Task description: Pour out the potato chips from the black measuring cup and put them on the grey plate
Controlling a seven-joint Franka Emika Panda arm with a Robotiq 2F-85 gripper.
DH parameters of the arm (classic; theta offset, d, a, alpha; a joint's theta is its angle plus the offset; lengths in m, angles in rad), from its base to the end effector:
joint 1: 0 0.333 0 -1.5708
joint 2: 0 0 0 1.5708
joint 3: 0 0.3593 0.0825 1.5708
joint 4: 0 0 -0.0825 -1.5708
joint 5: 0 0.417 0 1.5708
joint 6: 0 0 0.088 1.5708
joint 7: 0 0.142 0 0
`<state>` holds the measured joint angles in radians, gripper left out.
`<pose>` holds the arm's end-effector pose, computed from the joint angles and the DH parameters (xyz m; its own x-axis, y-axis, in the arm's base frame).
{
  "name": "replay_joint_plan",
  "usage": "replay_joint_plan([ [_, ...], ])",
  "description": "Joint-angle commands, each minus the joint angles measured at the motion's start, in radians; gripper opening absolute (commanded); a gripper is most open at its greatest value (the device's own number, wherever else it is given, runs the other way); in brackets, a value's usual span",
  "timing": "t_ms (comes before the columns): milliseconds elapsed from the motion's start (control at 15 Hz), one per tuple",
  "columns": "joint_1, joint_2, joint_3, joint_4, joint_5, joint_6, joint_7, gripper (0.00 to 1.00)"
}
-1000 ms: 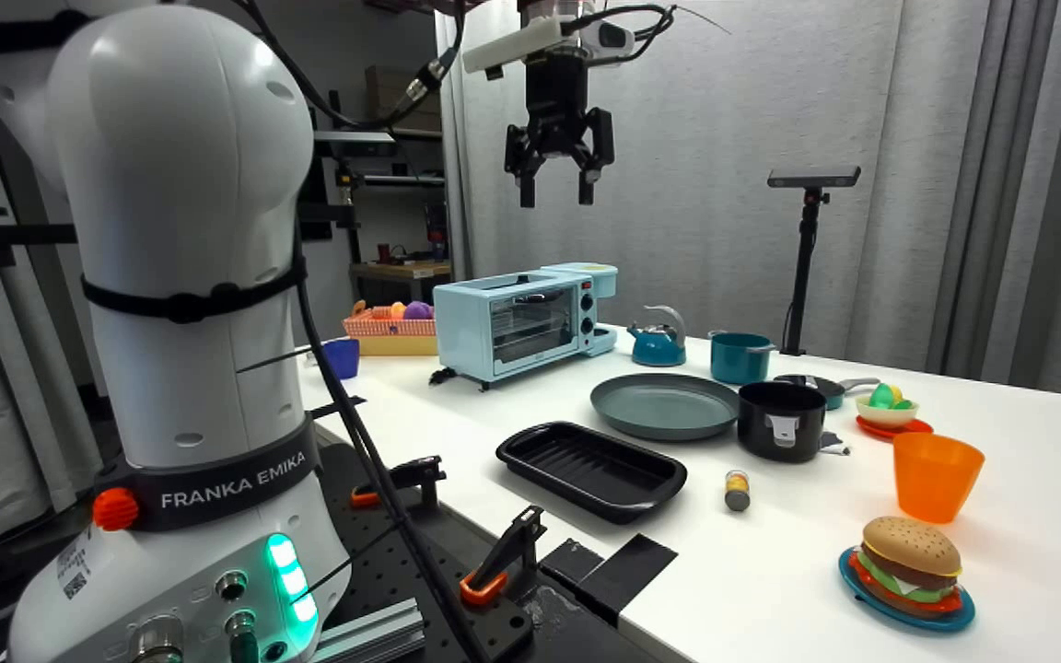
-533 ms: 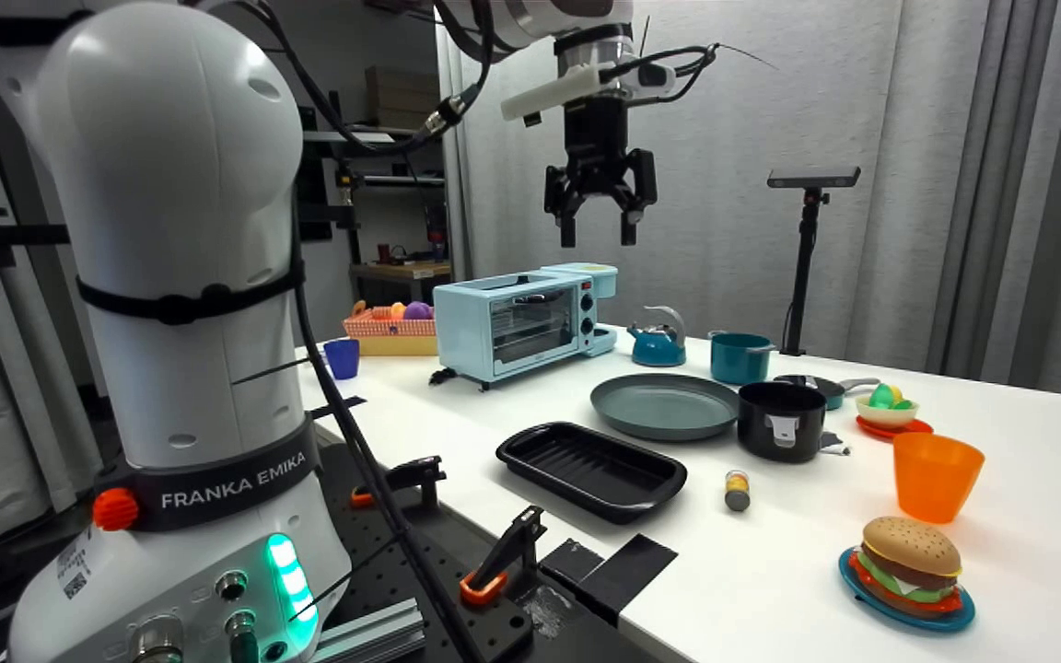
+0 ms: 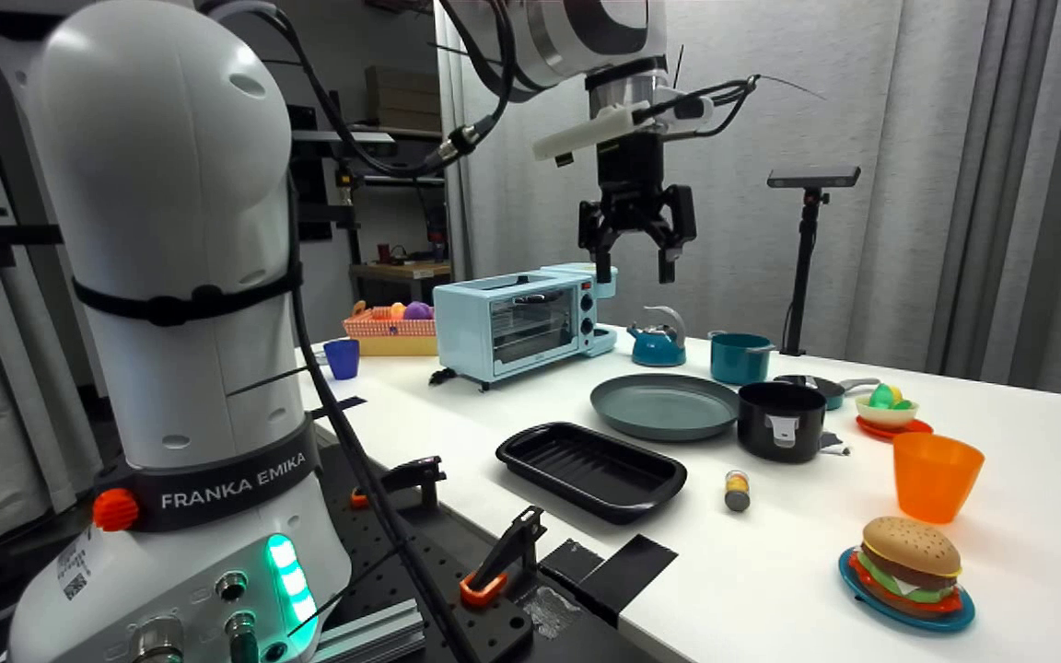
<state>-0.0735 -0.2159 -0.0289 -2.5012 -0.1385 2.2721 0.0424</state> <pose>0.4560 -0.0538 0.3479 0.9984 -0.0546 -0.0132 -0.0530 -0.9937 0.0988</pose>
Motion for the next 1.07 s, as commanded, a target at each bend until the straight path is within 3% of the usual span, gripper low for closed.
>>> replay_joint_plan([
  [0, -0.026, 0.079, -0.007, 0.016, -0.071, 0.095, 0.057, 1.0],
  [467, -0.041, 0.216, -0.043, 0.071, -0.119, 0.183, 0.084, 1.0],
  [533, -0.034, 0.225, -0.046, 0.076, -0.083, 0.19, 0.057, 1.0],
  [1000, -0.028, 0.213, -0.045, 0.056, -0.101, 0.161, 0.08, 1.0],
])
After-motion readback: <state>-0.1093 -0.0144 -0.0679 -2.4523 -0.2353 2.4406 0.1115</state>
